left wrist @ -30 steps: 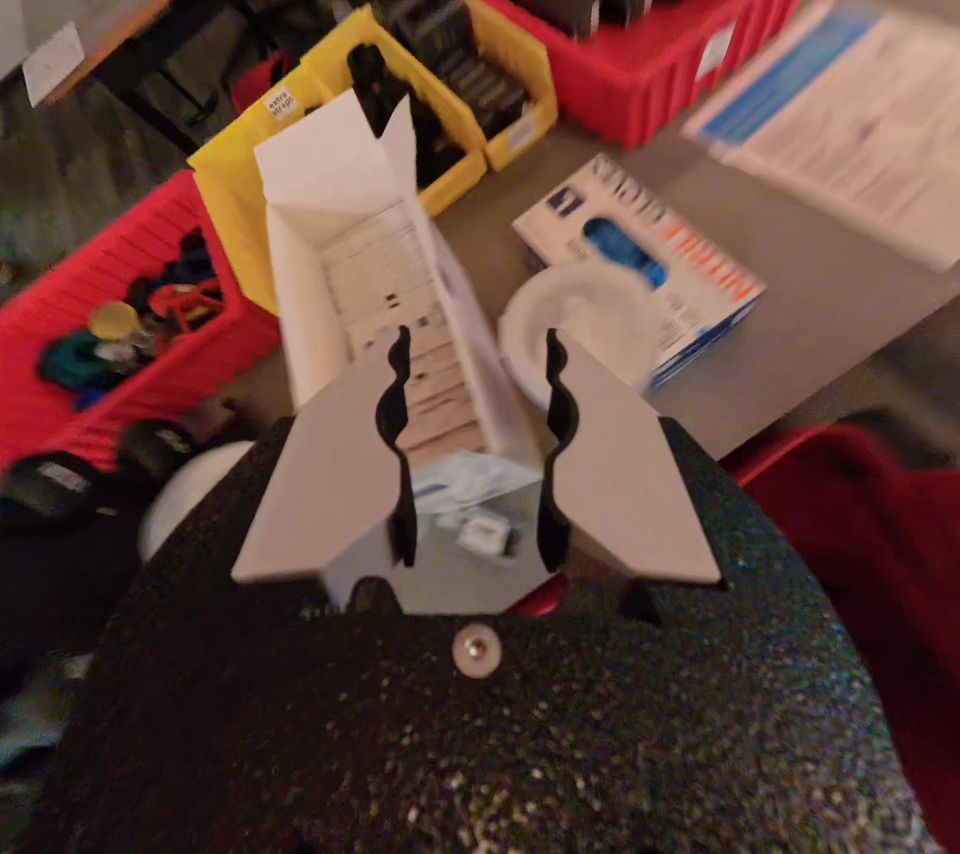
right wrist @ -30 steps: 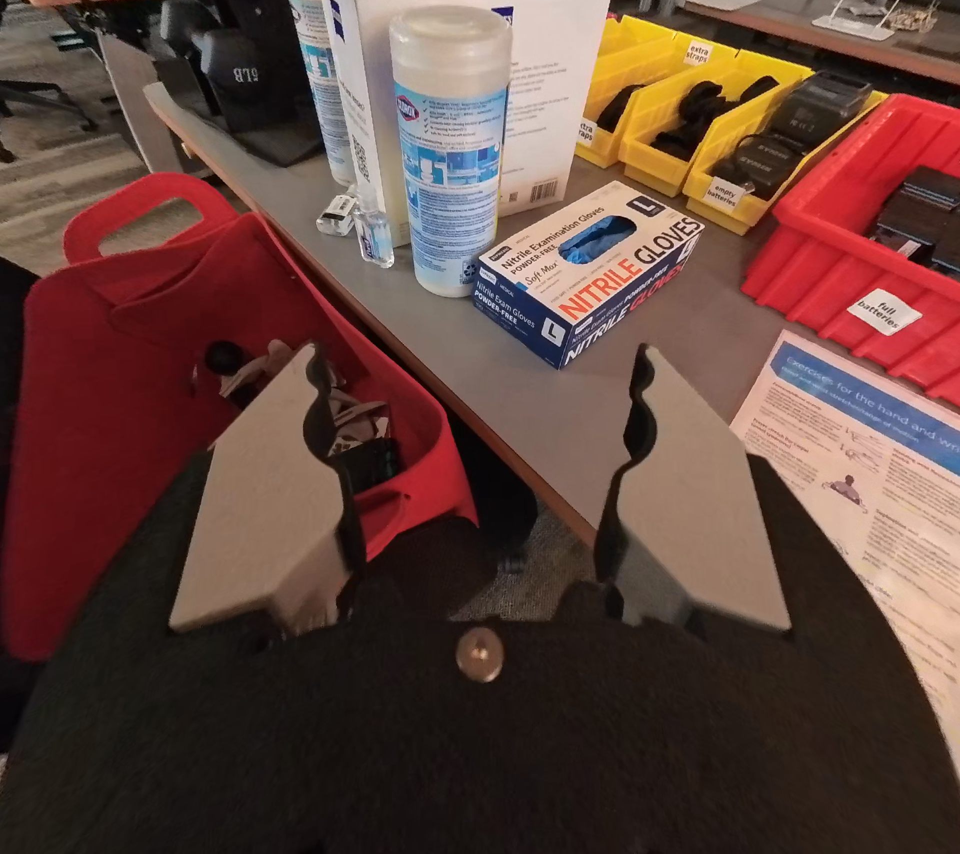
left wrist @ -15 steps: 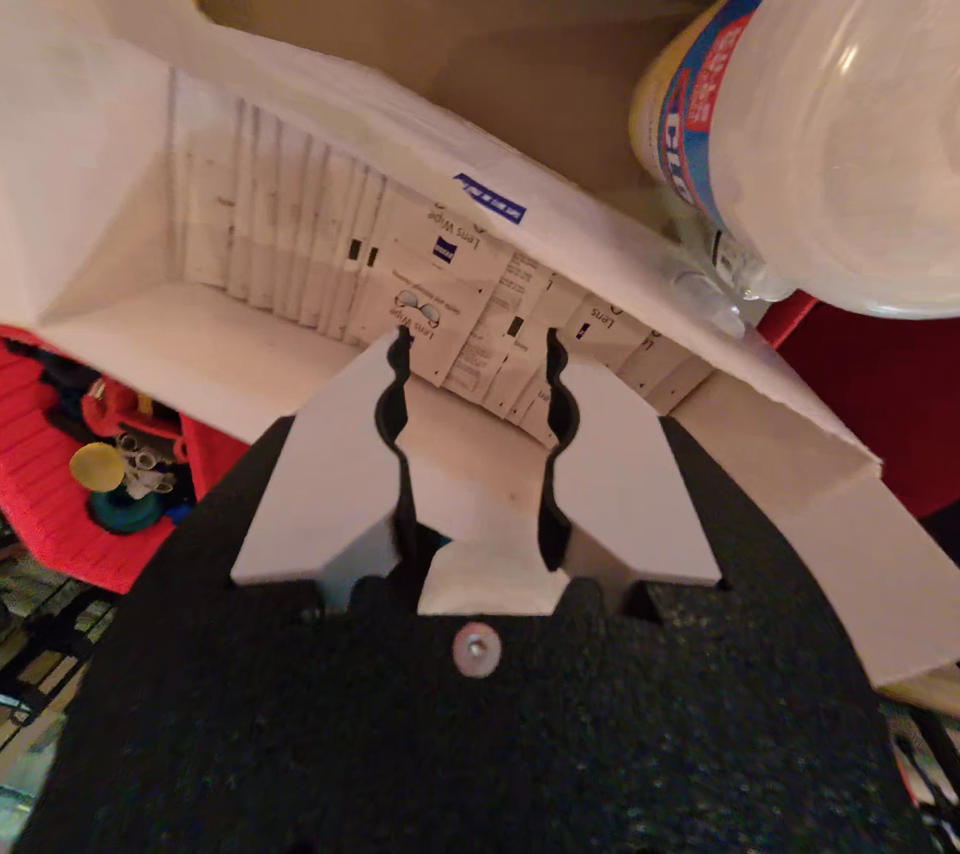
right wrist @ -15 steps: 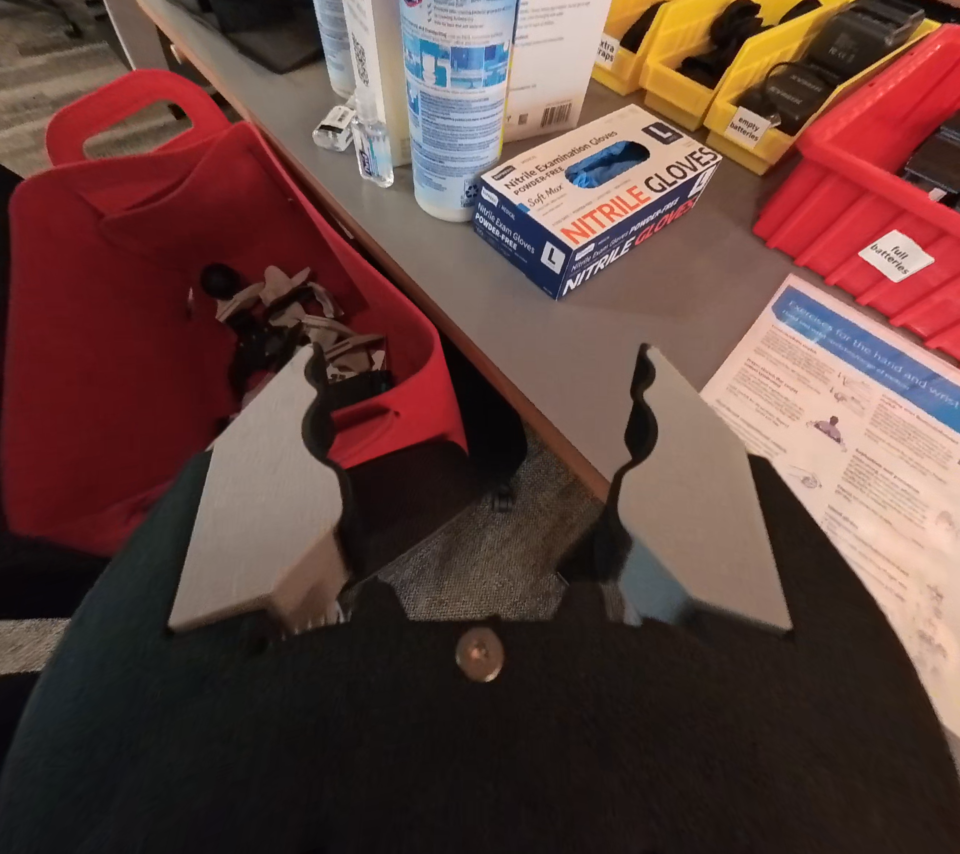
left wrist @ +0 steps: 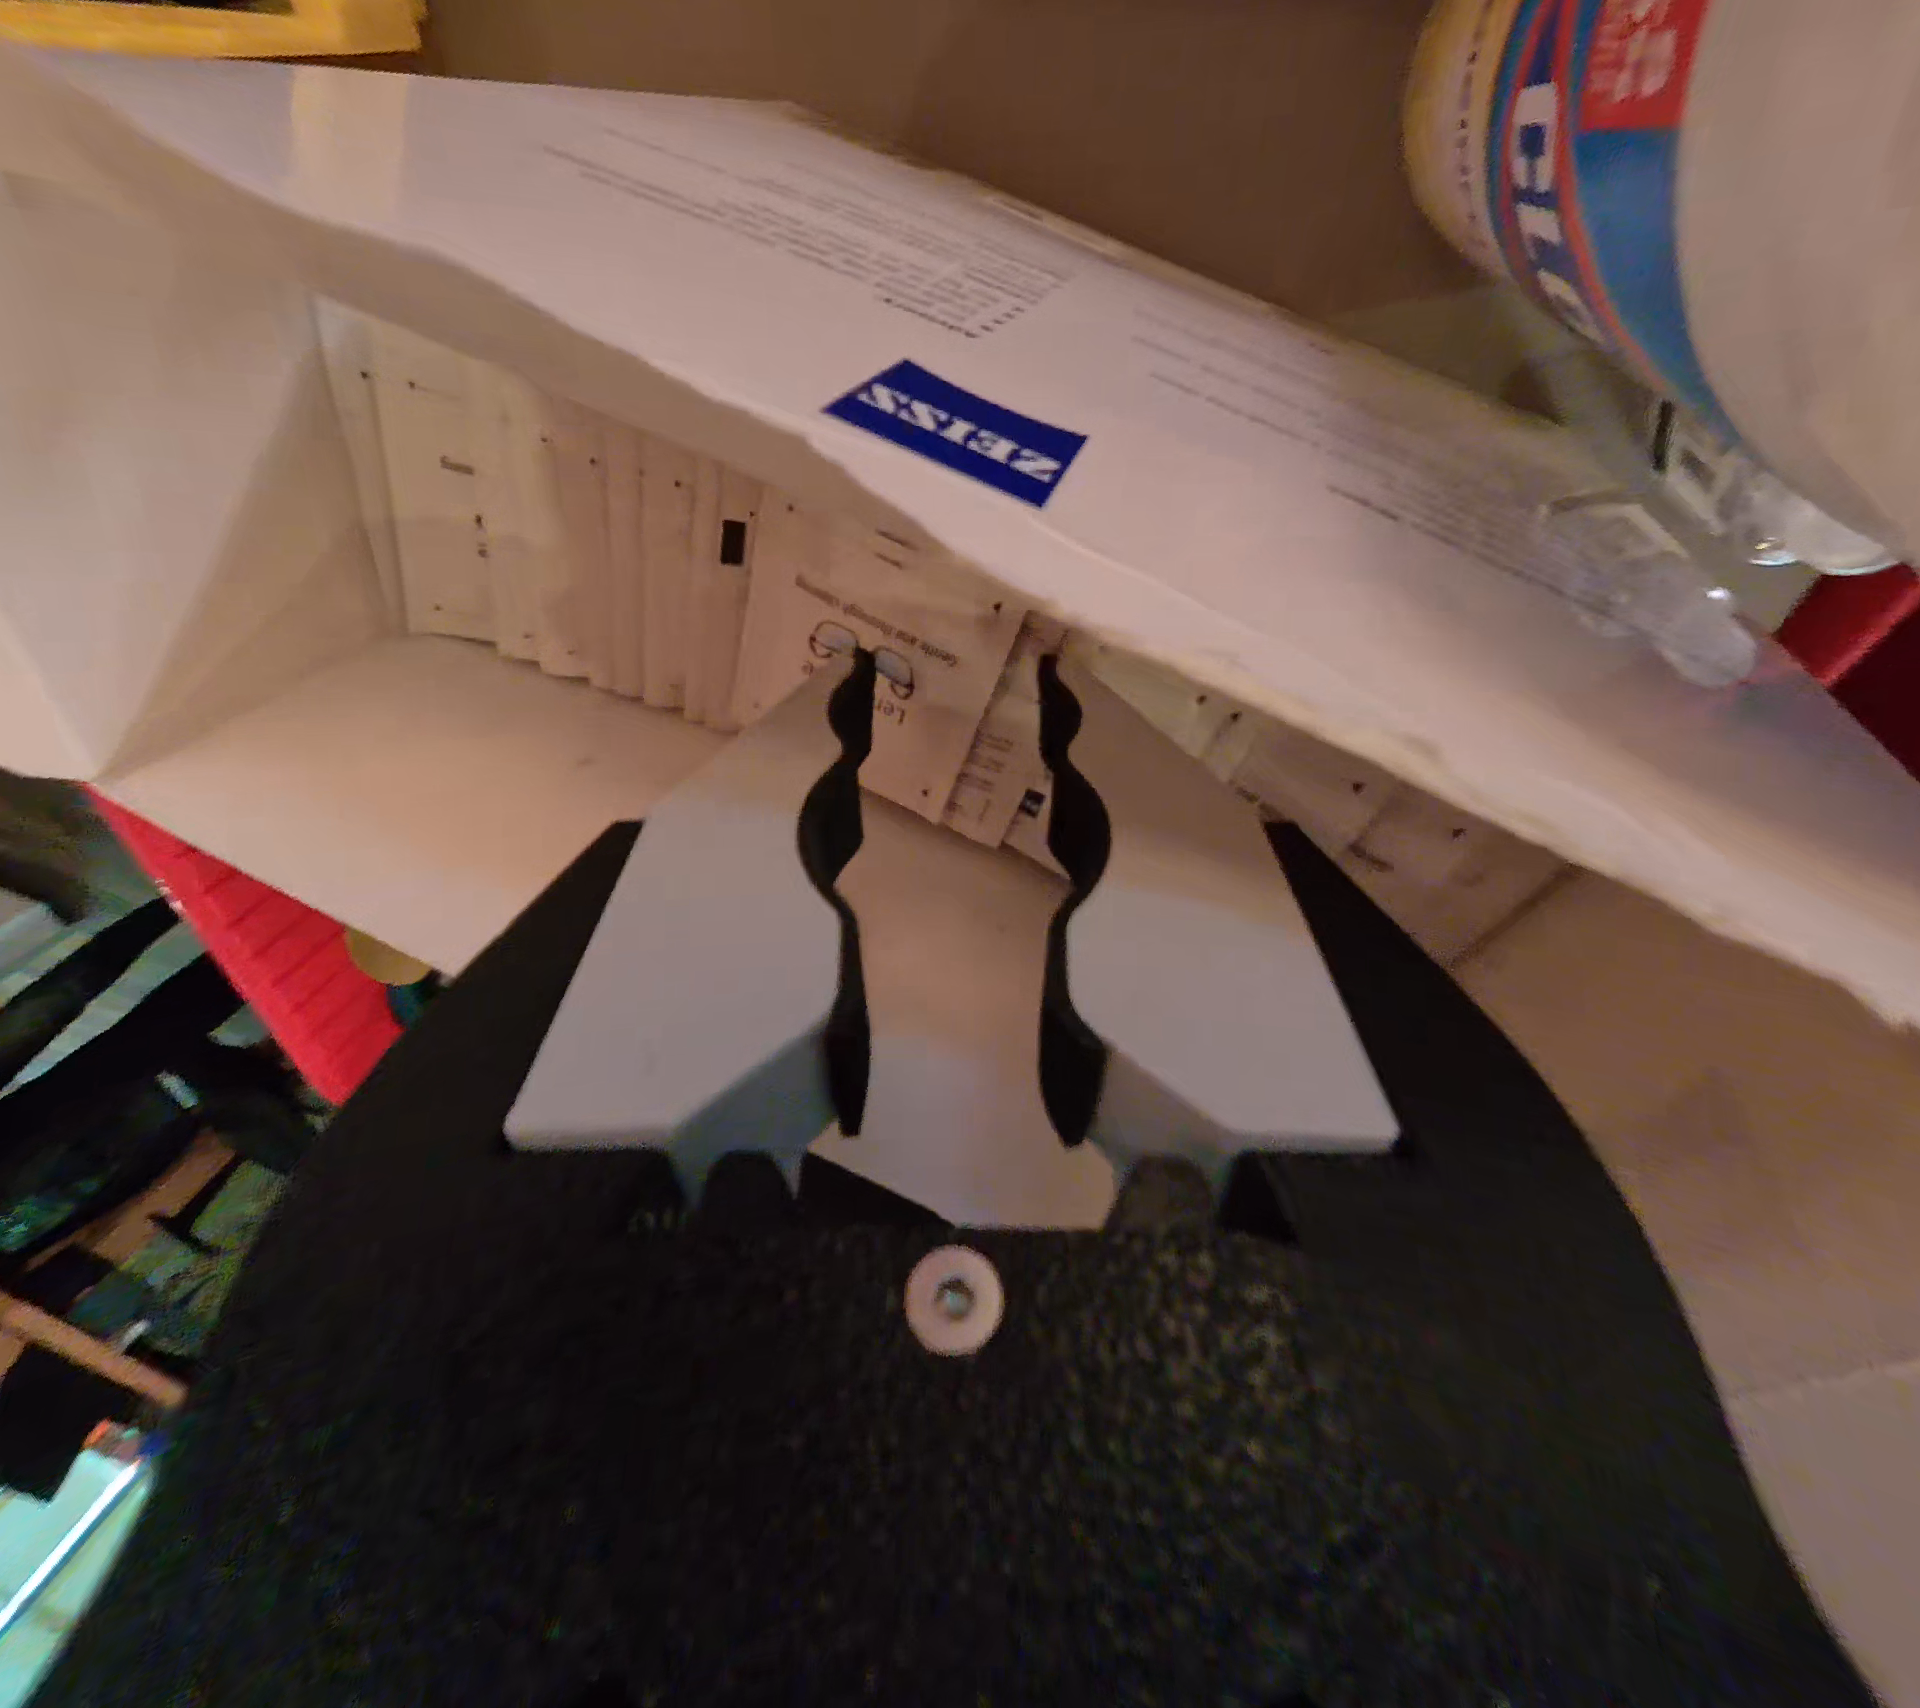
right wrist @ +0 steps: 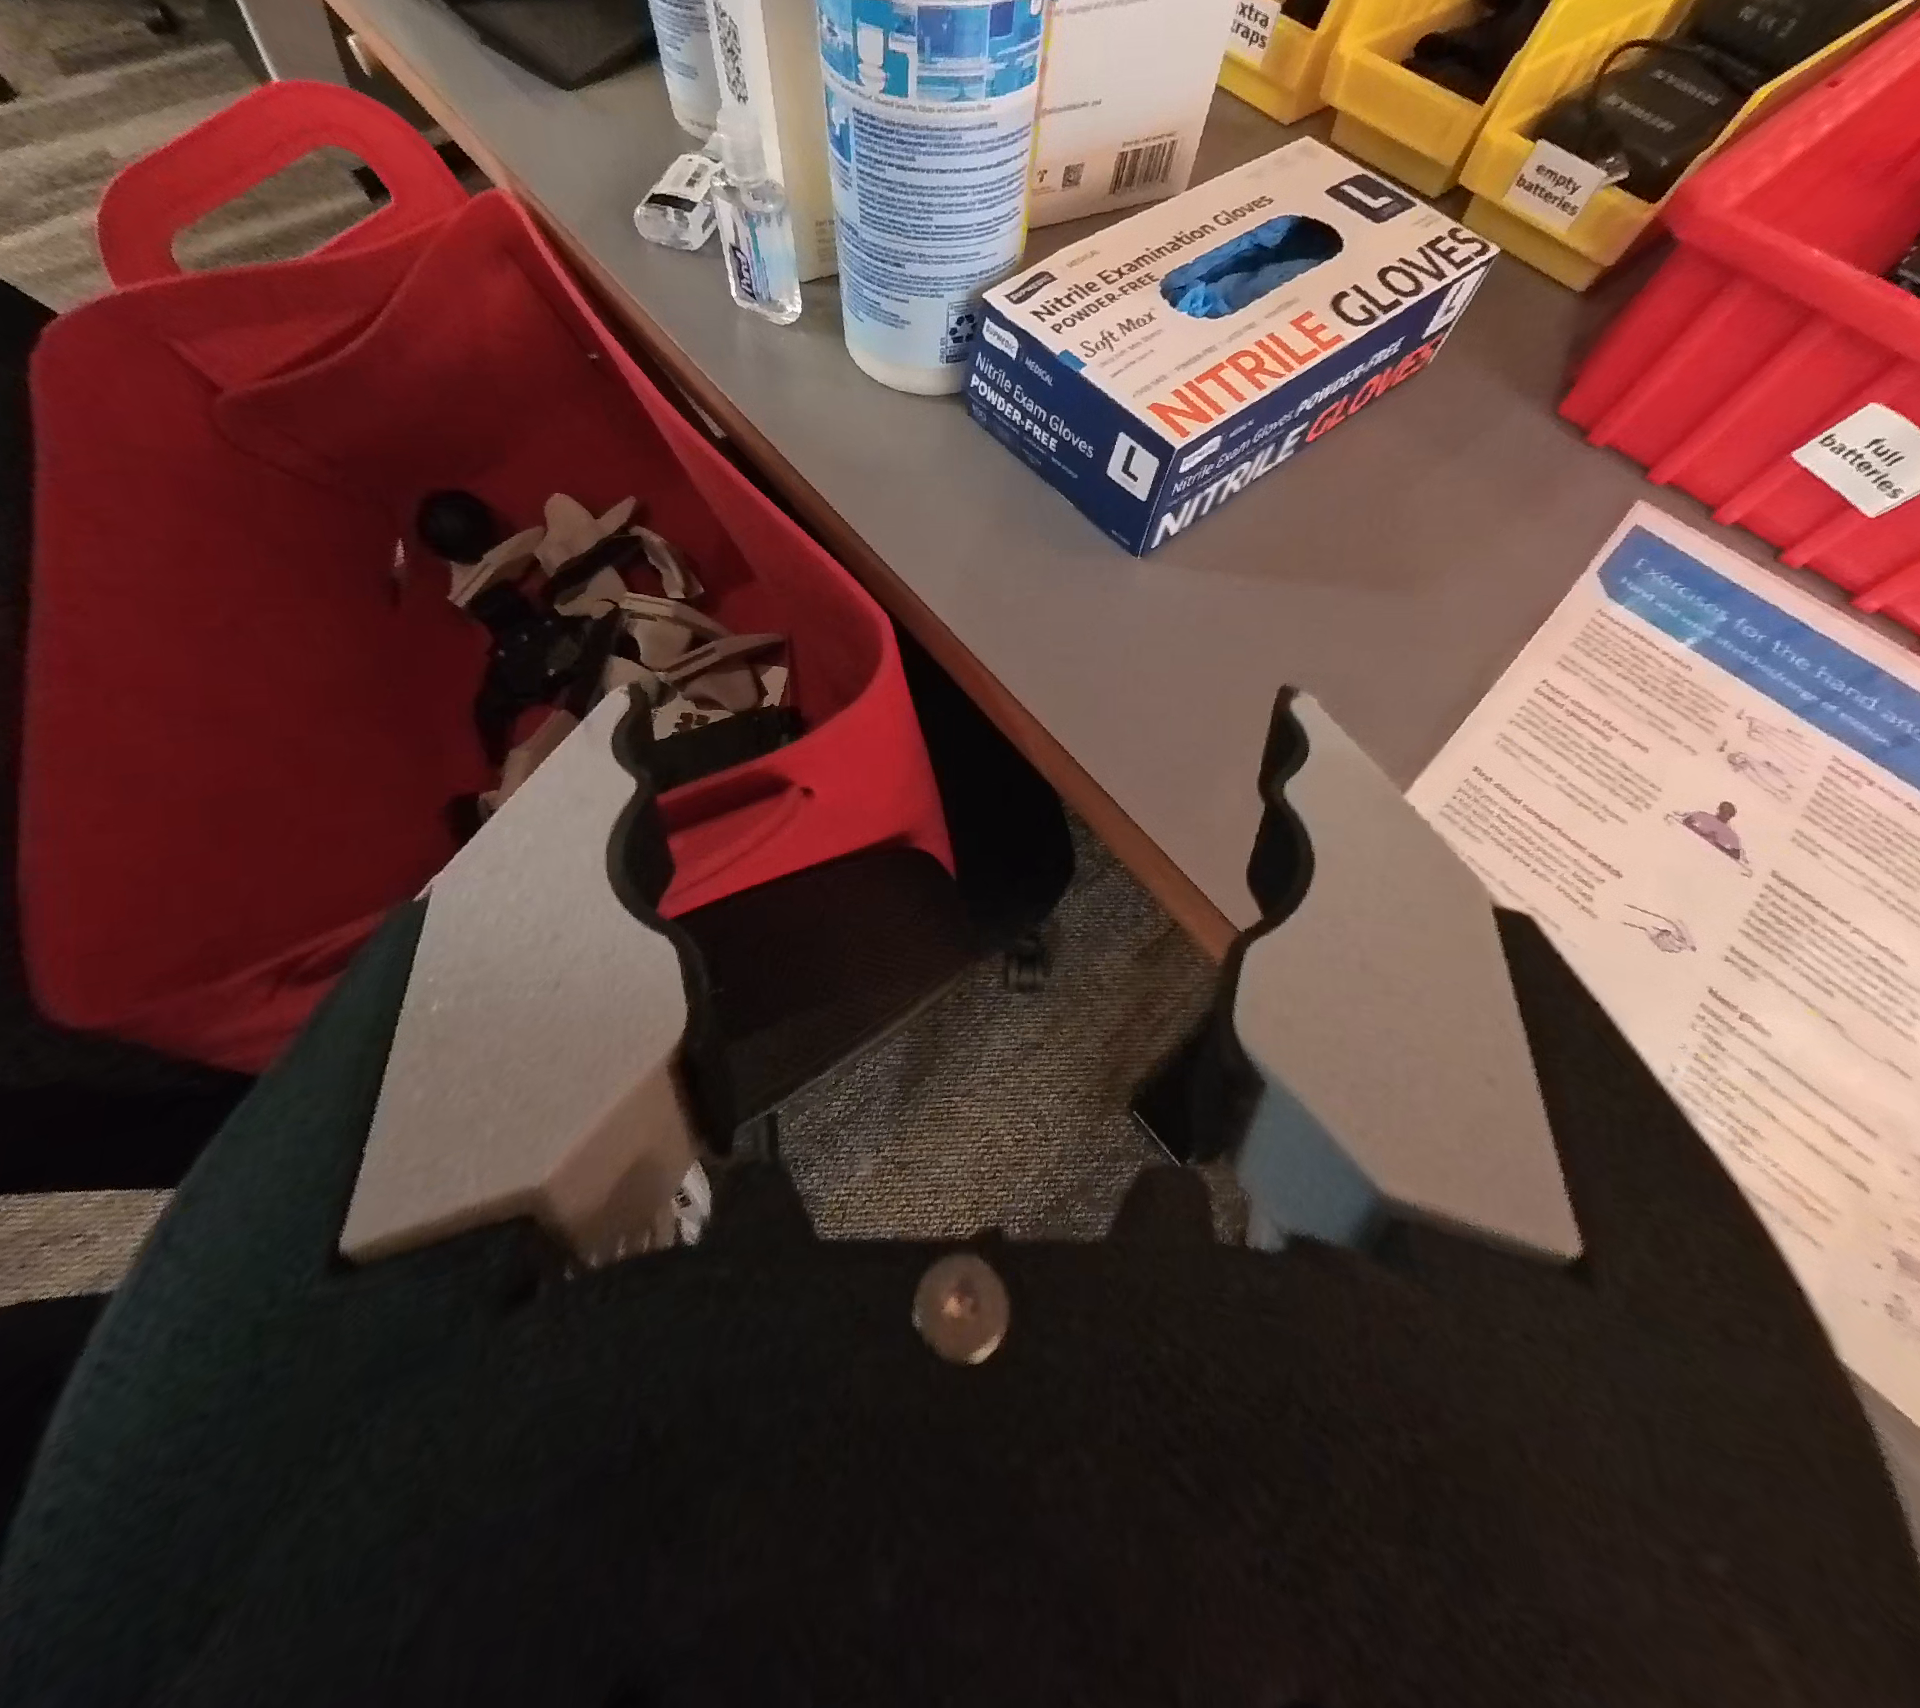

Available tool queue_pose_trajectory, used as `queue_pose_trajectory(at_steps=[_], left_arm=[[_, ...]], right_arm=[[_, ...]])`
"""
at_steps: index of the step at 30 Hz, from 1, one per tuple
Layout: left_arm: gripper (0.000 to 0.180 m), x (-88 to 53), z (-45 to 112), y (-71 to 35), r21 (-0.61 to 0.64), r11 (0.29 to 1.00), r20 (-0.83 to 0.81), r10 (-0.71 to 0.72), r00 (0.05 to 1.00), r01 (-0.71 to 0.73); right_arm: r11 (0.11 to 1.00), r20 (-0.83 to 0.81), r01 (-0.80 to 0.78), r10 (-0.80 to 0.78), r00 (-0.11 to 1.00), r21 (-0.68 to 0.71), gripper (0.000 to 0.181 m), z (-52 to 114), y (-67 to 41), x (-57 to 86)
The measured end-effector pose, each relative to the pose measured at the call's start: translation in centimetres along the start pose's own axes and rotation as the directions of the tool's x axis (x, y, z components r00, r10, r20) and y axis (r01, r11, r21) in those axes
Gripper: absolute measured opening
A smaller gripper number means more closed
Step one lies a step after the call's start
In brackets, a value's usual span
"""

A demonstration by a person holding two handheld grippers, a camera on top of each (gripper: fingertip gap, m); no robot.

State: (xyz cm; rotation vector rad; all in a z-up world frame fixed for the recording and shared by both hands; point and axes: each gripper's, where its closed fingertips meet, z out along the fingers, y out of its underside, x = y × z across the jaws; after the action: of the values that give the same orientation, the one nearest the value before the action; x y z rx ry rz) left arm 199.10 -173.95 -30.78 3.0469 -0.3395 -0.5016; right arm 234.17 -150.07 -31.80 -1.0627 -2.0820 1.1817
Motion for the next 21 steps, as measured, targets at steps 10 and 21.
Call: queue_pose_trajectory(at_steps=[10, 21], left_arm=[[0.001, -0.7, 0.5, 0.3, 0.008, 1.000, 0.084, -0.022, 0.996, 0.021], [0.033, -2.1, 0.8, 0.0, 0.008, 1.000, 0.142, -0.021, 0.990, 0.020]], right_arm=[[1.000, -0.010, -0.003, 0.003, 1.000, -0.005, 0.113, -0.1, 0.2, -0.1], [1.000, -0.017, -0.007, 0.006, 1.000, -0.023, 0.113, -0.3, 0.9, -0.2]])
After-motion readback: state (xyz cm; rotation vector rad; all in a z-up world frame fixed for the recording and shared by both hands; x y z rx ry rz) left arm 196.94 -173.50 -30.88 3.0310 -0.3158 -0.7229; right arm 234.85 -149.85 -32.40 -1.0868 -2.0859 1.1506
